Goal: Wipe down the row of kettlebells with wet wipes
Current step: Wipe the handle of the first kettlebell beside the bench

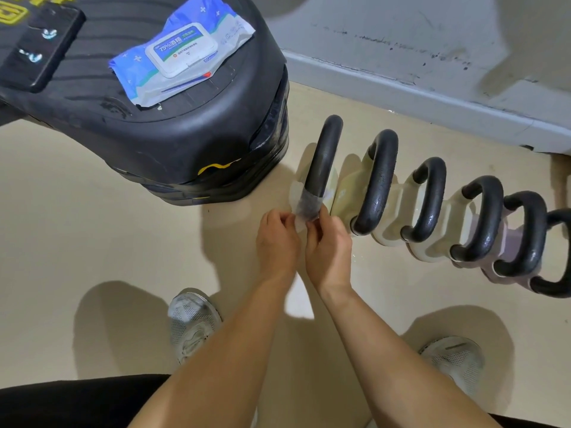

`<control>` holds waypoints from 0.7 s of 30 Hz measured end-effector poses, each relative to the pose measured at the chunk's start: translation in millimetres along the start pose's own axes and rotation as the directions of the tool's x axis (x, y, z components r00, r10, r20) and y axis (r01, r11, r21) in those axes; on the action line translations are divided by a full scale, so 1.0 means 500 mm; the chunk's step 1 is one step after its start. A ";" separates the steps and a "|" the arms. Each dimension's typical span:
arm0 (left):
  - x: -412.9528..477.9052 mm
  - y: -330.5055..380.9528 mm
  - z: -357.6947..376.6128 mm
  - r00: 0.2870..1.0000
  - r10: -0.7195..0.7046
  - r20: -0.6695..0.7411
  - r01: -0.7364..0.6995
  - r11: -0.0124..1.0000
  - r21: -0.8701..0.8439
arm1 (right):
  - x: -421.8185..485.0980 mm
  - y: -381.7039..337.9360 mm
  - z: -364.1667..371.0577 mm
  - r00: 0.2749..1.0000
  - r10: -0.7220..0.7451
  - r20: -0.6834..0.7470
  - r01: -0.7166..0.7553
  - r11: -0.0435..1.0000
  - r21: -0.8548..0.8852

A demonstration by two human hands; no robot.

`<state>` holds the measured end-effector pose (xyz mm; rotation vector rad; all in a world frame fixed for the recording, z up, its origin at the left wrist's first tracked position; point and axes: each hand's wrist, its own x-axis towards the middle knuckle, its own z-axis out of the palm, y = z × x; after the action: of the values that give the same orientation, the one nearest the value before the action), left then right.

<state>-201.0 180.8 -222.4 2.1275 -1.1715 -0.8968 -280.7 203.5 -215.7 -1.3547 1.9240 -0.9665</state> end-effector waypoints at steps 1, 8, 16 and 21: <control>0.010 0.014 -0.001 1.000 -0.014 -0.016 0.014 1.000 -0.024 | 0.000 -0.001 -0.002 1.000 0.006 0.012 -0.006 1.000 0.002; 0.061 0.088 -0.048 0.983 0.073 0.166 -0.029 0.967 -0.253 | 0.020 -0.055 -0.029 0.962 0.205 0.180 -0.247 0.935 0.255; 0.018 0.077 -0.086 0.954 -0.041 0.298 0.236 0.714 -0.659 | 0.010 -0.111 -0.067 0.950 0.279 0.140 -0.299 0.691 0.658; 0.009 0.080 -0.079 0.964 0.067 0.256 0.127 0.731 -0.670 | -0.001 -0.106 -0.057 0.917 0.328 0.228 -0.377 0.525 0.763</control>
<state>-189.2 163.4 -169.9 1.4438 -0.7377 -1.4051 -275.6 198.7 -156.2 -0.4159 1.3210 -1.3202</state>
